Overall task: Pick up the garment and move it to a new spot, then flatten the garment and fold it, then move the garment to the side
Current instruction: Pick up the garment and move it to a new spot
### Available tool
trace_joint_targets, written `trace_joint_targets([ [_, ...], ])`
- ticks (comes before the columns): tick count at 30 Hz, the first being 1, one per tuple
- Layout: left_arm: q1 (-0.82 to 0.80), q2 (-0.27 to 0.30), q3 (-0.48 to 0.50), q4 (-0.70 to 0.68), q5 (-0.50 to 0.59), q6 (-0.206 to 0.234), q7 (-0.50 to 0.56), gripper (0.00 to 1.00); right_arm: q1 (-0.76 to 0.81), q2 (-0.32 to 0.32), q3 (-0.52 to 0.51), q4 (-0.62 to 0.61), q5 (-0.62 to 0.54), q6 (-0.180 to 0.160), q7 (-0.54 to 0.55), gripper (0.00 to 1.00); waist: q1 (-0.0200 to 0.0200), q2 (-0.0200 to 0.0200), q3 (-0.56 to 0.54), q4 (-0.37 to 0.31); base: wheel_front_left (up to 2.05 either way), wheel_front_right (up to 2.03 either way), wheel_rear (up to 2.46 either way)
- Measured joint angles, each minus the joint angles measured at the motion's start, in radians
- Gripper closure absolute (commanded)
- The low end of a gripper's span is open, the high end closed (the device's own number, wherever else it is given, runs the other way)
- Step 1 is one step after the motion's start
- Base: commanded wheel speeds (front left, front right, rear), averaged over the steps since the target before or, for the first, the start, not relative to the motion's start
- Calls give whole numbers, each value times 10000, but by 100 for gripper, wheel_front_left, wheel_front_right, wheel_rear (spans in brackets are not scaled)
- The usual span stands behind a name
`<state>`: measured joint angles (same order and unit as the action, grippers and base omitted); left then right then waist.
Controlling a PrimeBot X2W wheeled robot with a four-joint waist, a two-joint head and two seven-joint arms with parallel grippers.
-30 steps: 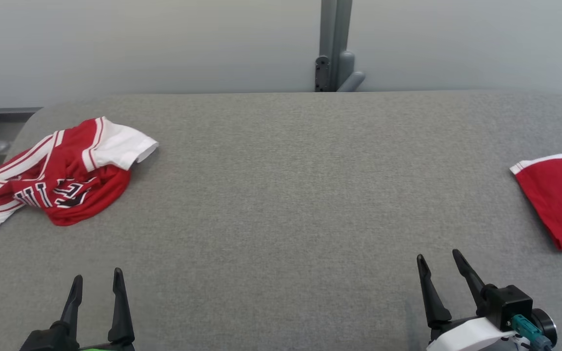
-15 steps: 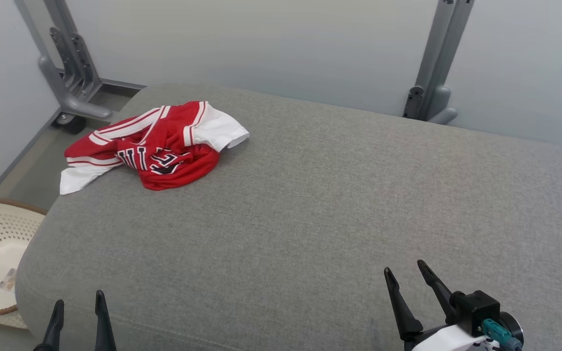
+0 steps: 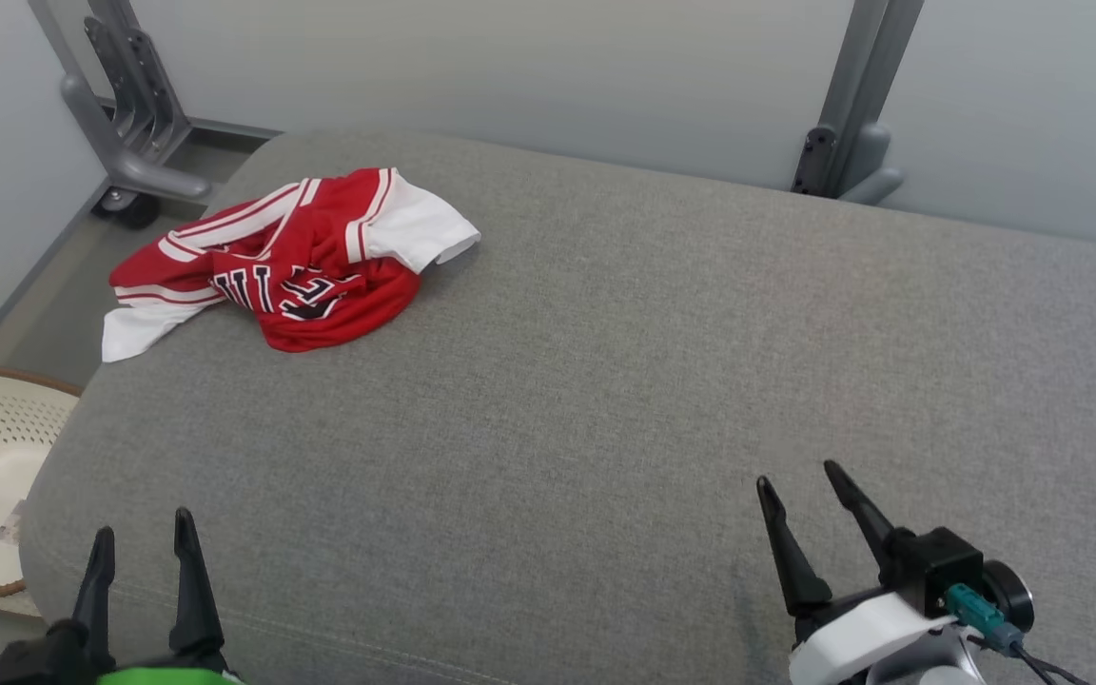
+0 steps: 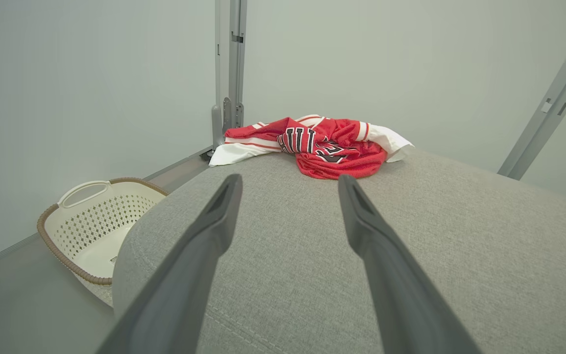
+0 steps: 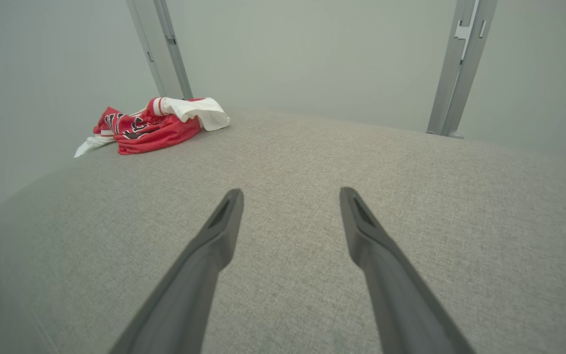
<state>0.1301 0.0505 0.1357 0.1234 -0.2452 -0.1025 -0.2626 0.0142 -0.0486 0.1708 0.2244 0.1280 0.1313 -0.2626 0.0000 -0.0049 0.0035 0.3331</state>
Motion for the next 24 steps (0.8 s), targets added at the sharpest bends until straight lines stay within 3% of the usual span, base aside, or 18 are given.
trace_joint_targets([
  [8,-2243,0,242,284,-631,-119,0,0,-1255,-4,-734,-616,-988,-2,0,0,0,0,1668,-269,0,0,0],
  [13,-4181,31,543,1287,-1248,-211,-15,0,-1920,-249,-936,-1091,-1459,0,0,0,1,0,2888,-424,0,0,0],
  [24,-8424,1590,-410,5039,-2683,-265,-15,0,-2561,-700,-861,-2075,-1829,-2,0,0,2,0,5251,-766,0,0,0],
])
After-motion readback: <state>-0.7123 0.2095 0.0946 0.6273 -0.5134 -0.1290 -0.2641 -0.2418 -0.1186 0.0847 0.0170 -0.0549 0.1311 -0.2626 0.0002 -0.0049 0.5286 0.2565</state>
